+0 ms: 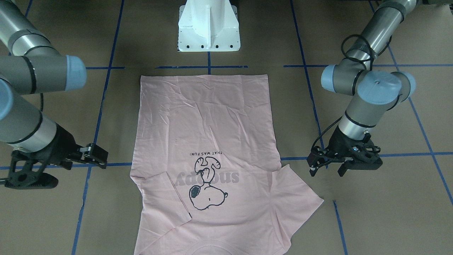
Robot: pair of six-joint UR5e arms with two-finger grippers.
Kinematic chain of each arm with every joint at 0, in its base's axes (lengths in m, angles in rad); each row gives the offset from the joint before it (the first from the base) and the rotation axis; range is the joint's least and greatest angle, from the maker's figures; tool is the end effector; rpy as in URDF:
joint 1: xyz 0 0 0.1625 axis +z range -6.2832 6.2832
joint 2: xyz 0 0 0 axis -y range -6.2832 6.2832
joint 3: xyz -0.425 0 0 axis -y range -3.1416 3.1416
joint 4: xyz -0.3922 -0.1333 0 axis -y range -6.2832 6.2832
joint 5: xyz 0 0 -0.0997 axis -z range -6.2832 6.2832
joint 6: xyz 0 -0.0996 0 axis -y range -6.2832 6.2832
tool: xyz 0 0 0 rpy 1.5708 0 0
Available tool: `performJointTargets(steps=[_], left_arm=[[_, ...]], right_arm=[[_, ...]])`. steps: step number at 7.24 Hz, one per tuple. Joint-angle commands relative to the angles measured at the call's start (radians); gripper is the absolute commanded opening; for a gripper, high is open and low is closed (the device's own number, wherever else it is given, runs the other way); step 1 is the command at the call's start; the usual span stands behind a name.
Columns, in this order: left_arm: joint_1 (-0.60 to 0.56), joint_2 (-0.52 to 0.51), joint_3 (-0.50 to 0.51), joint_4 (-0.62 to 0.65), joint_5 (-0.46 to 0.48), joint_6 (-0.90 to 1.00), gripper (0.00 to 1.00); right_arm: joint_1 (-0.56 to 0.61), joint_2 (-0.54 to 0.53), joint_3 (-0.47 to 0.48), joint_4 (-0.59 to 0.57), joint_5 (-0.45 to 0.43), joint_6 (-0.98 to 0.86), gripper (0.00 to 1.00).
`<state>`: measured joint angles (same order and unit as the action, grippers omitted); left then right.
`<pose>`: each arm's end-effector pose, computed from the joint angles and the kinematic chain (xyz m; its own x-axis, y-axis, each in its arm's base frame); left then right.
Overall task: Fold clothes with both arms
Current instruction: 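Release the sleeve and raise the right gripper while the left arm approaches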
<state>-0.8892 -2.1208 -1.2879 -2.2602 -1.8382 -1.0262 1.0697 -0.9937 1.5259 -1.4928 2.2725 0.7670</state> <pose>0.3809 -0.6393 0.3952 0.6281 0.0188 -0.7779 0.3361 0.8950 0.2931 -0.2734 -0.6428 0.3249 0.6276 0.0011 0.7786 -0.0581 0.9973 0.0454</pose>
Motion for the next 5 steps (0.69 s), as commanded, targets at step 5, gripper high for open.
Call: performJointTargets(steps=[5], left_arm=[[0.016,-0.110,0.268,-0.117,0.082,0.003,0.85]], right_arm=[[0.021,-0.042,0.048,0.006,0.030,-0.058,1.00]])
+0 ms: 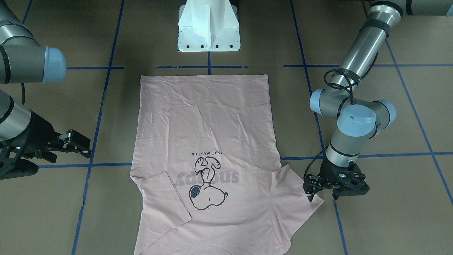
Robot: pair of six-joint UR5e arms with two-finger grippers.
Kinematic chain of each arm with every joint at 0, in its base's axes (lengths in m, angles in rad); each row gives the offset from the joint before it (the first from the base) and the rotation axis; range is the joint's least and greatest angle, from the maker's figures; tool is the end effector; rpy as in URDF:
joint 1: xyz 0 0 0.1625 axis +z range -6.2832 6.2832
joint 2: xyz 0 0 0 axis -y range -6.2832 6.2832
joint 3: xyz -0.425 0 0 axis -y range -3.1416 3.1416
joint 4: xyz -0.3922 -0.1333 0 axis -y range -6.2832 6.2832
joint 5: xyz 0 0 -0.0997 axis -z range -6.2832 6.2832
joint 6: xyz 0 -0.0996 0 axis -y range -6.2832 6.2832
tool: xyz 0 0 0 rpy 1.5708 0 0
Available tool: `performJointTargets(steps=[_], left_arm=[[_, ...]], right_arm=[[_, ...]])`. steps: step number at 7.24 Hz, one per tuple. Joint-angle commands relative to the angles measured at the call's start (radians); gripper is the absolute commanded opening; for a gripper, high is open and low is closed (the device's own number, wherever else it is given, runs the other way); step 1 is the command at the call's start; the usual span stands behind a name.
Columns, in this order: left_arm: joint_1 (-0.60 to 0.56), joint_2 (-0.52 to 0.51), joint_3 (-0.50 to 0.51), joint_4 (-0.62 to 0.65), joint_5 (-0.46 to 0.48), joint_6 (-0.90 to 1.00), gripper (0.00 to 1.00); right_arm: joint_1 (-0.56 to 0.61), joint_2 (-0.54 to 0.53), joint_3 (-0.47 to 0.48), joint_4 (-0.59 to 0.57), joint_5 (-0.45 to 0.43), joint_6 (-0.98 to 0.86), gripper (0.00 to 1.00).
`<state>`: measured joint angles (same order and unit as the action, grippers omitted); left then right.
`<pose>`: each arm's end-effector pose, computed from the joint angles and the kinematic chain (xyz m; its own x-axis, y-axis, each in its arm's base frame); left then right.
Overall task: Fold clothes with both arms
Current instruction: 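Release the sleeve and raise the right gripper while the left arm approaches, then grasp the sleeve nearest the left gripper and fold it inward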
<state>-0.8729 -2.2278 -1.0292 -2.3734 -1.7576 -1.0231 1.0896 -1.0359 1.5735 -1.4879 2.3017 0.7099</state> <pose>0.4181 -0.6771 0.4341 0.6759 -0.0097 -0.7369 0.3586 0.8779 0.3174 -0.2545 -0.6317 0.3297 0.6098 -0.0523 0.7909 -0.0275 0.9958 0.0870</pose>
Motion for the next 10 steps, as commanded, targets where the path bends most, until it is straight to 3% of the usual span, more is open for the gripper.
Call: performJointTargets(steps=[1,2,3,6,9,10], left_arm=[[0.002,-0.009,0.029,-0.018,0.001,0.000,0.82],[0.002,-0.016,0.052,-0.039,0.001,0.000,0.81],[0.002,-0.019,0.057,-0.040,0.001,0.000,0.72],[0.005,-0.027,0.057,-0.038,0.000,0.003,0.00],[-0.001,-0.045,0.040,-0.030,-0.011,0.002,0.00],[-0.001,-0.067,-0.023,0.030,-0.040,-0.012,0.00]], right_arm=[[0.001,0.000,0.000,-0.002,0.001,0.000,1.00],[0.001,0.000,0.002,-0.003,0.004,0.000,1.00],[0.001,0.000,0.000,-0.003,0.004,0.000,1.00],[0.003,0.000,0.000,-0.005,0.004,0.000,1.00],[0.003,-0.001,-0.006,-0.006,0.002,0.000,1.00],[0.003,-0.001,-0.007,-0.005,0.002,-0.001,1.00]])
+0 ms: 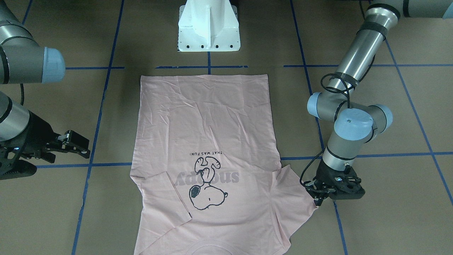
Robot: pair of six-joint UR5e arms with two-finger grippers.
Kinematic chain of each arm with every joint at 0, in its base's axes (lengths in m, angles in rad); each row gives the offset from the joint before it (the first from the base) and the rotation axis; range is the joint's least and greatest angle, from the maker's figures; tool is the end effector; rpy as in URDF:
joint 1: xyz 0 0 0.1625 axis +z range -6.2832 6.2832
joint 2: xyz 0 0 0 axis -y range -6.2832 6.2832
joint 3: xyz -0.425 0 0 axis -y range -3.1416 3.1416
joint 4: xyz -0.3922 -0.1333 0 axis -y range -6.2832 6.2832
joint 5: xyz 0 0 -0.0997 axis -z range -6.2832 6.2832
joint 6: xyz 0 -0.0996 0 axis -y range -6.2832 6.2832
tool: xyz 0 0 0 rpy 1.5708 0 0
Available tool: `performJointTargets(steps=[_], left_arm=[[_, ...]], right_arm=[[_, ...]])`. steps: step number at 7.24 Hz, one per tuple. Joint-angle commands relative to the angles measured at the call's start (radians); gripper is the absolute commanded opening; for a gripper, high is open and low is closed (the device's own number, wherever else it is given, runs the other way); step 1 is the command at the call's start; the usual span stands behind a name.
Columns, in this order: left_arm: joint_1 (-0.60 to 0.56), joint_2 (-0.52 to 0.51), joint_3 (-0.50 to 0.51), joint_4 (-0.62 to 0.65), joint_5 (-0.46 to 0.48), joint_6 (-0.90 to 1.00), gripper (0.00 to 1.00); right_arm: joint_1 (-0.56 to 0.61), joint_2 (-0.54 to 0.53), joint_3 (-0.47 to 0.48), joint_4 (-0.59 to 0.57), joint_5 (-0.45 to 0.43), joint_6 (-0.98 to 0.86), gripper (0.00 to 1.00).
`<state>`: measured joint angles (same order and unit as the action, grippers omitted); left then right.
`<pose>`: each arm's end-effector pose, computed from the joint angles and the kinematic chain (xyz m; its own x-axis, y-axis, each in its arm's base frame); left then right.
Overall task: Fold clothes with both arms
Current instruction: 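Grasp the sleeve nearest the left gripper and fold it inward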
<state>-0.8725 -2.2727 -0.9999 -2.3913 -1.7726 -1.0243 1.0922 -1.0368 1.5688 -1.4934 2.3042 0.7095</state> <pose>0.4279 -0.6861 0.4113 0.6543 0.0125 -0.7562 0.3575 0.8760 0.3238 -0.2533 -0.6329 0.3330 0.6124 -0.0434 0.7893 -0.0281 0.9967 0.0767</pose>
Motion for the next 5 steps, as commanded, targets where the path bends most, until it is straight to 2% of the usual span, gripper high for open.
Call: performJointTargets(steps=[1,2,5], left_arm=[[-0.002,-0.081,-0.077,0.161,-0.025,-0.013,0.00],[0.004,-0.137,-0.068,0.193,-0.024,-0.099,0.00],[0.102,-0.318,0.109,0.198,0.031,-0.336,0.00]], right_arm=[[0.000,-0.002,-0.003,0.004,0.000,-0.001,1.00],[0.001,-0.003,-0.003,0.005,0.001,-0.001,1.00],[0.002,-0.009,-0.007,0.010,-0.002,-0.002,1.00]])
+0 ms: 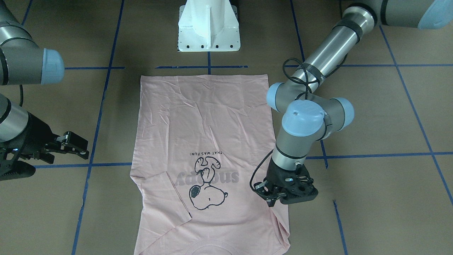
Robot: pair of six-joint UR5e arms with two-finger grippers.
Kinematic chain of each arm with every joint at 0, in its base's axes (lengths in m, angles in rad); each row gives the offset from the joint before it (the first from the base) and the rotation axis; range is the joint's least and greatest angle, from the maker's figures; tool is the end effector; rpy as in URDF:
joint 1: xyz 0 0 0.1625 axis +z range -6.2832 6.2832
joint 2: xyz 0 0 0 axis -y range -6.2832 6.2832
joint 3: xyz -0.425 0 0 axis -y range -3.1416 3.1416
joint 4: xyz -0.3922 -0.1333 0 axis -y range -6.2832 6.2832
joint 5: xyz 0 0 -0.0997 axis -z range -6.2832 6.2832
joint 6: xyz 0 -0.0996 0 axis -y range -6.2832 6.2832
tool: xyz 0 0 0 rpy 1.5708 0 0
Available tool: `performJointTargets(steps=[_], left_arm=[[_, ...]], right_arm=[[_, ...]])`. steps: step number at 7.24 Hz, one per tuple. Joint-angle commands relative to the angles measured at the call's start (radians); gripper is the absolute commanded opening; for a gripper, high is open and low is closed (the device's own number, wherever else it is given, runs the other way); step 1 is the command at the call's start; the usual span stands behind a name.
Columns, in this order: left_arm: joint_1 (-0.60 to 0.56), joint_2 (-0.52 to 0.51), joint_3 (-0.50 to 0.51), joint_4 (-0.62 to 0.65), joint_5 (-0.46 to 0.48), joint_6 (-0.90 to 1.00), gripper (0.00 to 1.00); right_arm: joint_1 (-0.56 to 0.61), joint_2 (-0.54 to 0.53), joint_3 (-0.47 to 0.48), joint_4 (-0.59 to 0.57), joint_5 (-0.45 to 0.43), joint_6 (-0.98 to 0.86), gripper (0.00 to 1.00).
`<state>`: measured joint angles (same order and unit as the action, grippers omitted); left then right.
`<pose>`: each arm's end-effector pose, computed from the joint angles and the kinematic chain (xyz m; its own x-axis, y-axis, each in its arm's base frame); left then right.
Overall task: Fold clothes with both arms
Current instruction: 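Release the folded sleeve and lift the left gripper away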
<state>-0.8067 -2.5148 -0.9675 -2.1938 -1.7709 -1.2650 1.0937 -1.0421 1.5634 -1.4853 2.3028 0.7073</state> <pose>0.5068 -0.6929 0.2545 0.5554 -0.1532 -0.8173 0.4482 0.8830 0.1391 -0.2523 -0.6335 0.3382 0.6144 -0.0428 0.7879 -0.0289 0.9966 0.0767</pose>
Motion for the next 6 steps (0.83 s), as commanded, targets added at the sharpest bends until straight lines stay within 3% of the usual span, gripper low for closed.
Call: performJointTargets(steps=[1,4,5,6], left_arm=[[0.055,-0.094,0.104,-0.004,0.069,-0.125,0.00],[0.066,-0.095,0.133,-0.041,0.073,-0.139,0.00],[0.066,-0.095,0.132,-0.062,0.073,-0.139,0.07],[0.066,-0.095,0.122,-0.090,0.070,-0.131,0.99]], right_arm=[[0.000,-0.013,0.000,0.005,-0.002,0.000,1.00],[-0.003,-0.013,-0.009,0.007,-0.006,0.000,1.00],[-0.003,-0.013,-0.010,0.007,-0.008,0.001,1.00],[-0.003,-0.013,-0.010,0.007,-0.008,0.001,1.00]])
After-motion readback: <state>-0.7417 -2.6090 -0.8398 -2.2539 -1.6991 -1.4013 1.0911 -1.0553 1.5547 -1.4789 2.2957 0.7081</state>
